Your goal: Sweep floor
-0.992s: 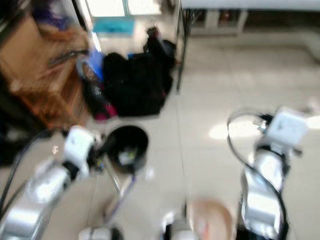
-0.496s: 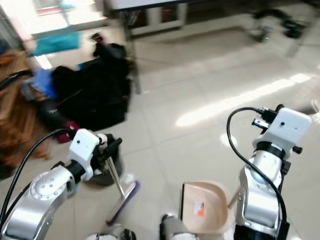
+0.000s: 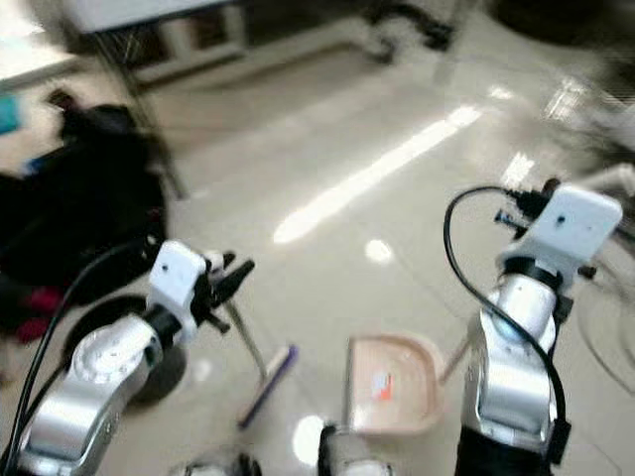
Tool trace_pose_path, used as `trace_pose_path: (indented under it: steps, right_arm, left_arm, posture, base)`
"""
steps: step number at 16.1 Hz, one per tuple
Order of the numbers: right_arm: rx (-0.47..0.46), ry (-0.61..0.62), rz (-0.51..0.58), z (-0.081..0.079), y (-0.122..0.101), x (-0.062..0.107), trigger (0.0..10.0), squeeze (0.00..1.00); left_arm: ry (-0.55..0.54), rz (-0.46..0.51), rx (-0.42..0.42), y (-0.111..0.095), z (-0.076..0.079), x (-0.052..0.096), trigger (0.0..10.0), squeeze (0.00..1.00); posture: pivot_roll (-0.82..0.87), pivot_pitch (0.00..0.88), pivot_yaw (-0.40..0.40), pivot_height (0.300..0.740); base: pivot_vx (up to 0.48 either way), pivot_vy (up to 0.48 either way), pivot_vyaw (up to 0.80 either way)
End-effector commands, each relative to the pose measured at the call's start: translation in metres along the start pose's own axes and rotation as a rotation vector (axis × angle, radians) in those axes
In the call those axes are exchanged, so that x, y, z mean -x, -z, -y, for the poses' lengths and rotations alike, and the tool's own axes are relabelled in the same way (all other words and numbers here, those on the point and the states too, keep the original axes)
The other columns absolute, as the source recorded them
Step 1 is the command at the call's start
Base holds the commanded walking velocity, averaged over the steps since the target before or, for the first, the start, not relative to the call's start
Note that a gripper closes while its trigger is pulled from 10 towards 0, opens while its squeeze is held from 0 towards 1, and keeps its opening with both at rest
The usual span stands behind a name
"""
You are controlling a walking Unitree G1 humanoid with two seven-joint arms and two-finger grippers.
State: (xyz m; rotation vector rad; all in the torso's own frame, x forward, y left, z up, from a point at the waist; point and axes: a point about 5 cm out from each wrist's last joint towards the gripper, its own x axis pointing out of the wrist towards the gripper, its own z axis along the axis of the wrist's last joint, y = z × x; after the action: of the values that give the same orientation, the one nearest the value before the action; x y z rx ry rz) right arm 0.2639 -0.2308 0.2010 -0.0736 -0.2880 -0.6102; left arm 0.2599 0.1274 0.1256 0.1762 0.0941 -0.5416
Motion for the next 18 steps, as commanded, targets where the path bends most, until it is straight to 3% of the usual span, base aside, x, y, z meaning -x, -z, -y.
trace_pose_path:
  steps: [1,7,11,16,18]
  right_arm:
    - [-0.006,-0.007,0.007,0.0,-0.004,0.0,10.0,0.0]
    - [-0.001,-0.017,-0.007,-0.001,-0.009,-0.002,10.0,0.0]
    - [0.026,-0.034,-0.085,0.002,0.002,0.004,10.0,0.0]
    - [0.033,-0.045,-0.09,0.001,0.0,0.003,10.0,0.0]
    - [0.025,-0.075,-0.108,-0.004,0.003,0.004,10.0,0.0]
  left_arm:
    - [-0.043,0.006,-0.021,-0.004,-0.005,-0.003,10.0,0.0]
    - [-0.126,0.077,-0.028,-0.021,-0.023,-0.016,10.0,0.0]
    - [-0.114,0.085,-0.03,-0.024,-0.022,-0.023,10.0,0.0]
    - [-0.119,0.103,-0.017,-0.026,-0.024,-0.026,10.0,0.0]
    - [-0.121,0.105,-0.02,-0.027,-0.027,-0.028,10.0,0.0]
  posture:
    - [-0.05,0.167,0.031,0.74]
    - [-0.06,0.168,0.028,0.74]
    - [-0.07,0.177,0.028,0.74]
    - [-0.08,0.182,0.021,0.74]
    - [-0.08,0.184,0.02,0.74]
  base:
    - [0.0,0.0,-0.8]
    - [0.0,0.0,-0.8]
    - [0.0,0.0,-0.8]
    - [0.0,0.0,-0.8]
    - [0.0,0.319,0.0]
